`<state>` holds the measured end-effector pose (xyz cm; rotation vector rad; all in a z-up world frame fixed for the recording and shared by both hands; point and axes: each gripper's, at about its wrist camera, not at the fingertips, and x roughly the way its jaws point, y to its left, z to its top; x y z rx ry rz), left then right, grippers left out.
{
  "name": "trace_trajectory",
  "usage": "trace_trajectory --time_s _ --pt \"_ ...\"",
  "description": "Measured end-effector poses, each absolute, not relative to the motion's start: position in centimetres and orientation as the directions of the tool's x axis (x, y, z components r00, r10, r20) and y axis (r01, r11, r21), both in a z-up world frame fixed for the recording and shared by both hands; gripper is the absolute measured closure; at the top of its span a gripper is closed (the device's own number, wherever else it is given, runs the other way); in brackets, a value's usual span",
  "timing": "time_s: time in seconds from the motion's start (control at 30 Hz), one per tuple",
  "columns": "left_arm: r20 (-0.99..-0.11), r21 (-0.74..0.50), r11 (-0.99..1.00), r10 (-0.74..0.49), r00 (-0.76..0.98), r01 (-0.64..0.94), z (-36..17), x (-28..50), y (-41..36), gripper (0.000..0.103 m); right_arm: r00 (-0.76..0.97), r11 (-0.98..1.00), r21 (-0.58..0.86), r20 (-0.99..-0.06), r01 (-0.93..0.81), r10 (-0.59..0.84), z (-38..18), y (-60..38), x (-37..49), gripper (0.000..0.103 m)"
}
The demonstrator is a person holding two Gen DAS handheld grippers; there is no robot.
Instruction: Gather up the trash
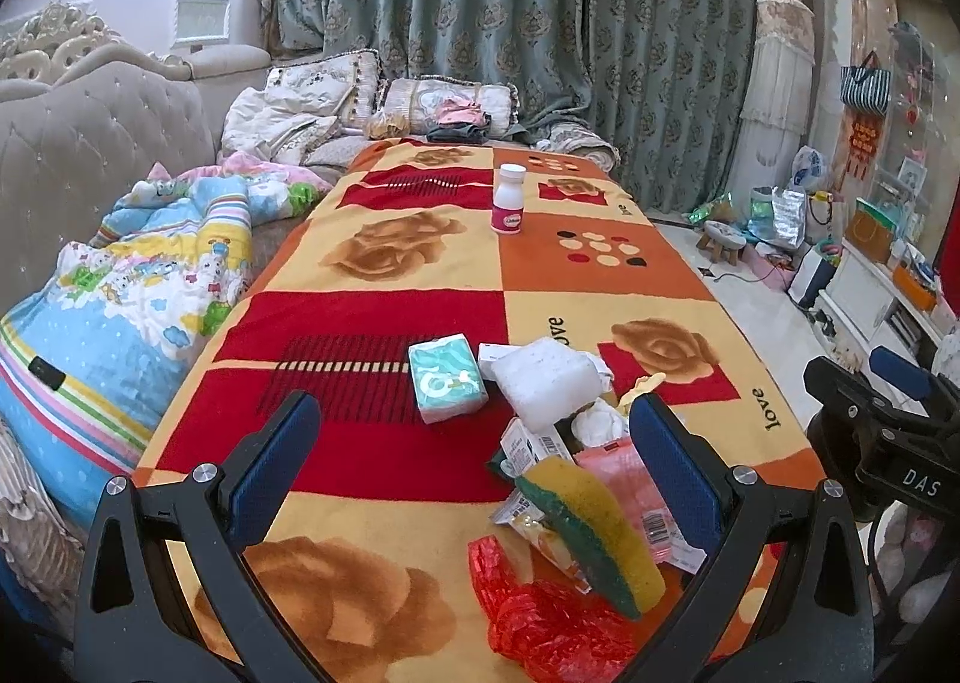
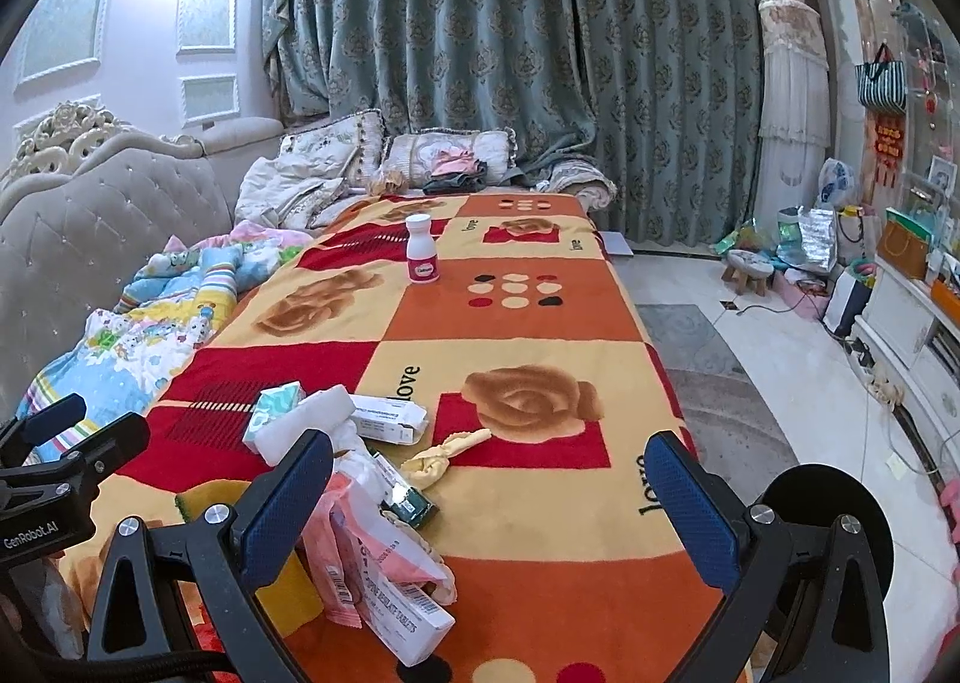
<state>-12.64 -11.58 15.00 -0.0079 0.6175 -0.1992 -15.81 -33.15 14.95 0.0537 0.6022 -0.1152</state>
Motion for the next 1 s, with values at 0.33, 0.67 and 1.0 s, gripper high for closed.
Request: trace_trajectory --time_s 0.33,0.67,1.0 --pt "-0.579 -0.068 0.981 -0.187 0.793 0.182 14.77 -12.4 -11.62 0.001 0.811 0.993 0.019 -0.58 0.114 -0.082 14.96 -32.85 -15.74 0.0" --pt "-0.58 -0.069 0.981 -0.19 0.792 0.184 14.46 -12.42 -11.9 0.001 0.805 0.993 0.021 -0.589 0.113 -0.079 14.93 -32.94 -15.73 0.0" --pt "-0.58 -0.068 0.981 -0.189 0.792 0.184 14.41 -12.49 -12.04 0.001 0.803 0.994 0.021 -0.592 0.111 -0.077 14.82 -32.9 -15.7 0.0"
